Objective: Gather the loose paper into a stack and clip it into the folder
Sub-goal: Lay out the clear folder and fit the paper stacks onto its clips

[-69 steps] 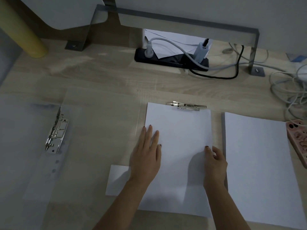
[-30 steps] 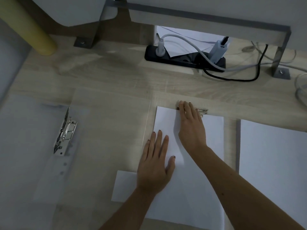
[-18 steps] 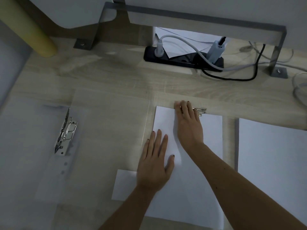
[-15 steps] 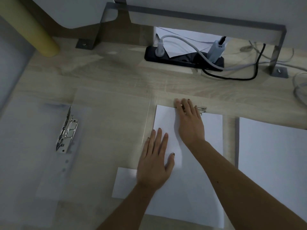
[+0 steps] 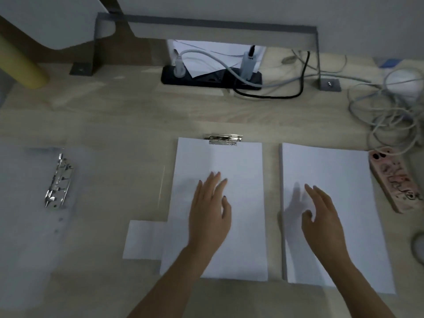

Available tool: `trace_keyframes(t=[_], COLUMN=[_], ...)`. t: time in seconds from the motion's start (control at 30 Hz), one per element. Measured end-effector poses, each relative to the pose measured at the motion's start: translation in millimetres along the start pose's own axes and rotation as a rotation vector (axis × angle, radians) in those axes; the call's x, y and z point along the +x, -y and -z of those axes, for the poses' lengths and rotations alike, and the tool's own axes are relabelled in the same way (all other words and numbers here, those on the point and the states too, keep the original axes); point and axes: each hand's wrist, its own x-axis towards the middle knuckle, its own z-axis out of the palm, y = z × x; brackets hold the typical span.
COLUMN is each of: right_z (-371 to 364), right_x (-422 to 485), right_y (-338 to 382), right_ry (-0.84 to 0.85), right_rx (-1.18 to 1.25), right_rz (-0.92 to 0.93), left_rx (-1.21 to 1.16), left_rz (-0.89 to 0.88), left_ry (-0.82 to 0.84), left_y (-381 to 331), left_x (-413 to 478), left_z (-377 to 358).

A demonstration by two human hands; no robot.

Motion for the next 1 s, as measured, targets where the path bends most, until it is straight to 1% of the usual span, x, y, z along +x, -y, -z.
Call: trace_keyframes(t=[0.03,0.1,0.17,0.2,0.3,0.43,0.53,0.6,0.67,0.77,0.9,1.0], right_z=[1.8,2.1,0.0,-2.3,-5.5,-4.4,-2.3,-1.0,3.0,9.5,14.7,19.4], right_x=[-3.6,-9.2,-11.9,-12.4,-11.7,-9.5,-7.5,-6.2,-4.1,-0.1,-0.7,-2.0], right_y=[-7.6,-19.9,-28.1,-31.3,-35.0,-32.1,-32.0,-30.5,-27.4,-24.5,-23.2,-24.4], right_ry=[-0.004,-0.003,0.003,0.010,0.030,0.054,0.057,0.053,0.064,0.095,0.120,0.130], right_rx=[-0.008,-0.015,-0.012,-0.011,-0.027,-0.062,-0.058,-0.033,0.019,0.118,0.226,0.314], right_rz=[-0.018,-0.029,-0.017,-0.009,-0.017,-0.011,-0.010,-0.015,-0.048,-0.119,-0.159,-0.168], left_rx=[-0.111,-0.305,-0.446,-0.488,-0.554,-0.682,-0.695,-0.707,-0.715,-0.807,-0.962,-0.968], left_rz=[0.005,0.055,0.185,0.253,0.422,0.709,0.810,0.841,0.830,0.745,0.721,0.644], left_ry=[0.074,0.282,0.437,0.461,0.438,0.462,0.511,0.543,0.529,0.456,0.494,0.484], left_y=[-22.5,-64.0,-91.3,-99.5,-115.3,-127.6,-129.4,-129.0,-130.4,-128.3,-129.0,-132.1], left_x=[-3.4,-9.1,-10.9,-9.4,-1.8,19.5,35.8,40.5,38.9,26.9,7.3,-1.2], left_z=[-3.5,-13.2,-28.1,-34.7,-48.0,-45.9,-43.2,-45.1,-46.0,-48.8,-49.7,-52.7])
